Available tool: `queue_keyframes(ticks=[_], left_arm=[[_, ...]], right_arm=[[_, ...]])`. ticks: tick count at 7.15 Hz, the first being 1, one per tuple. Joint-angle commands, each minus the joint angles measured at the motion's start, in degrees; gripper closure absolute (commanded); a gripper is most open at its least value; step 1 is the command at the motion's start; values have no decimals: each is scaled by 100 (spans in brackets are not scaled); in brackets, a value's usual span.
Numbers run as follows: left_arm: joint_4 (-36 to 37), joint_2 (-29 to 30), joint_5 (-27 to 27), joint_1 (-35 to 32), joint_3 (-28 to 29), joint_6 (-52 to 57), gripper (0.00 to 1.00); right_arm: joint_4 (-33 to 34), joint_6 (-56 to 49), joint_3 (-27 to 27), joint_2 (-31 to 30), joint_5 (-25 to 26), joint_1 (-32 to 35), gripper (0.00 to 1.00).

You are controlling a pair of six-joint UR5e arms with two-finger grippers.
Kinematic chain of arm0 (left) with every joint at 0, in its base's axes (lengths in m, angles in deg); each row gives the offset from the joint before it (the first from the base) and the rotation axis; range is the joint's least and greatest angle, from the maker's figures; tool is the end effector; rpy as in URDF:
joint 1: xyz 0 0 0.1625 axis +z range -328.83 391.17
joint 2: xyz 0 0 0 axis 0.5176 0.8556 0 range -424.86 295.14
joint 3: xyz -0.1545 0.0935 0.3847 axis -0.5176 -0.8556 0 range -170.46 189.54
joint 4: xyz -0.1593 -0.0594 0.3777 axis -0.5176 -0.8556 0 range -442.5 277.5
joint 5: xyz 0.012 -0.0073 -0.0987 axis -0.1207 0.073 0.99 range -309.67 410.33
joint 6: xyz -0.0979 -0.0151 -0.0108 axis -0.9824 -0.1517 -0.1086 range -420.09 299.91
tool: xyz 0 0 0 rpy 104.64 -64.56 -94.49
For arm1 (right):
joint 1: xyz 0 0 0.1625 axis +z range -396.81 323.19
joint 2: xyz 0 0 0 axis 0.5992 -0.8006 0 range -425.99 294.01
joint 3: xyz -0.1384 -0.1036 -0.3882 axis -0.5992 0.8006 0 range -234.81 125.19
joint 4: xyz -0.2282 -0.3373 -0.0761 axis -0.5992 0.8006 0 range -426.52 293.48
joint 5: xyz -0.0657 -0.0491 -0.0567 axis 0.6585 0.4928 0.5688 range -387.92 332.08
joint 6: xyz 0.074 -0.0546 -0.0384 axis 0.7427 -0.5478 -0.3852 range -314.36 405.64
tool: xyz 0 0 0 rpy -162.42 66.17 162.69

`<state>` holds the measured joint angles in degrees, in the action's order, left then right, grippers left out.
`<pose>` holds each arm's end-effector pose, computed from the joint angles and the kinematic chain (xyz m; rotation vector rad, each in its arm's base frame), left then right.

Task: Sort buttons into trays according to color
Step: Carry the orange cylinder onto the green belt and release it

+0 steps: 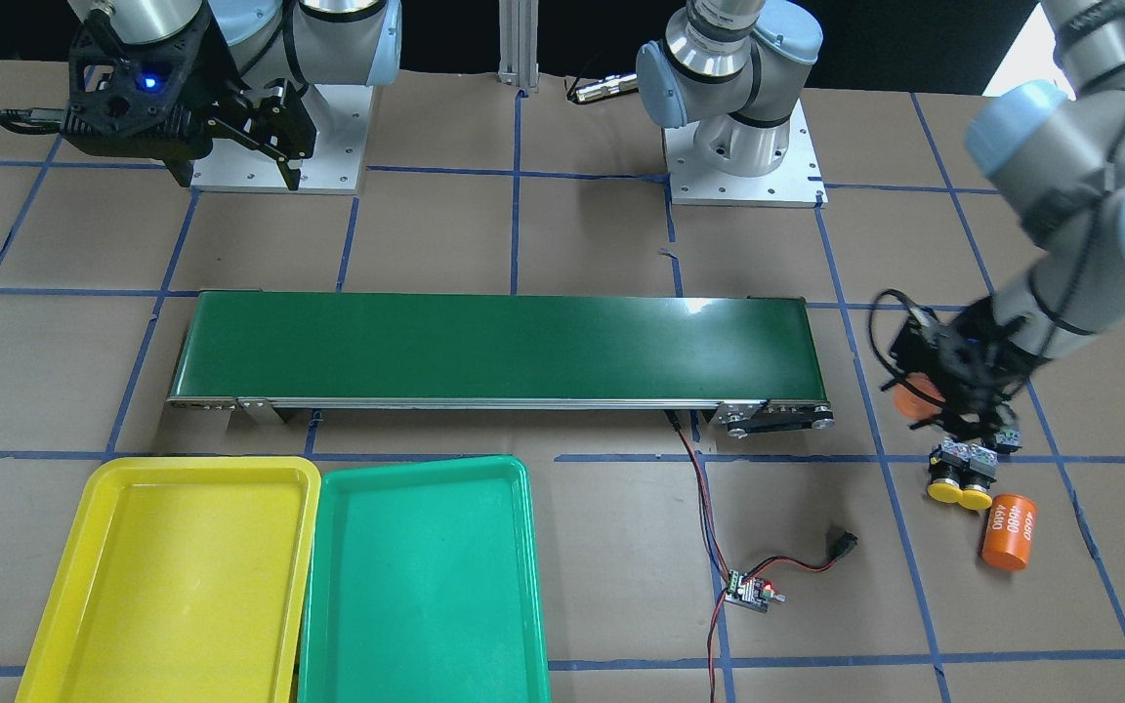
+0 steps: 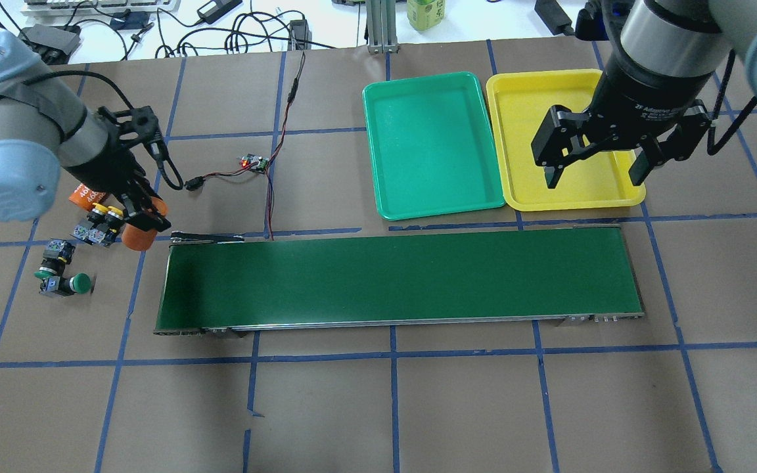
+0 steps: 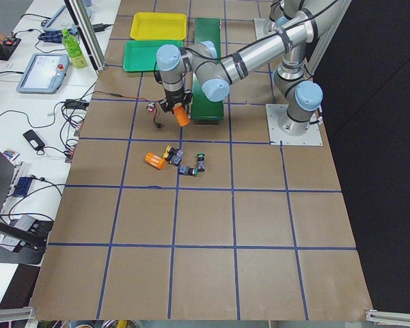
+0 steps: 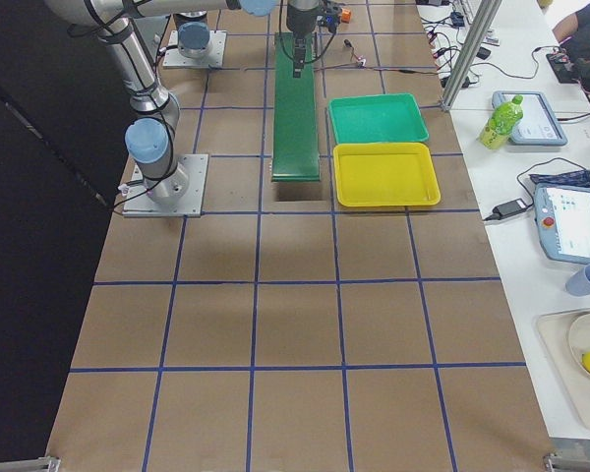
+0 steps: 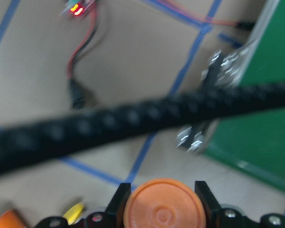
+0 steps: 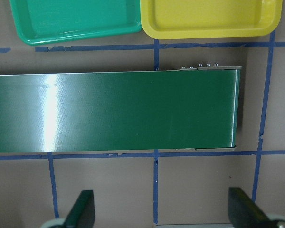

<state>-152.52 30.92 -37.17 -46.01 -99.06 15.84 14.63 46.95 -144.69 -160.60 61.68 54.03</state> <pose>-0.0251 -0.5100 0.3166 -1.5974 -2.6059 -0.0371 0.1405 -0.4471 0.5118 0.0130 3.1340 0.1130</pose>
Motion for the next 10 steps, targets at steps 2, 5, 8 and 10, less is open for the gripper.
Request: queue_keyframes(ticks=[2,5,8,10], left_arm=[[645,-499,-687,-1341,-803,-640,100],[1733,-323,-839,-1564,-1425,-597,100],[1729,-515,-664,-1643,-1559,-1287,0],[1328,-779,-127,-1504,-1332,-1940,0]], right_arm=[[59,80,-3,-5,-66,4,0],[41,90,-3,-14,-56,4,0],[6,90,-12,-14,31,13,0],[15,90,-21,-14,-4,22,0]])
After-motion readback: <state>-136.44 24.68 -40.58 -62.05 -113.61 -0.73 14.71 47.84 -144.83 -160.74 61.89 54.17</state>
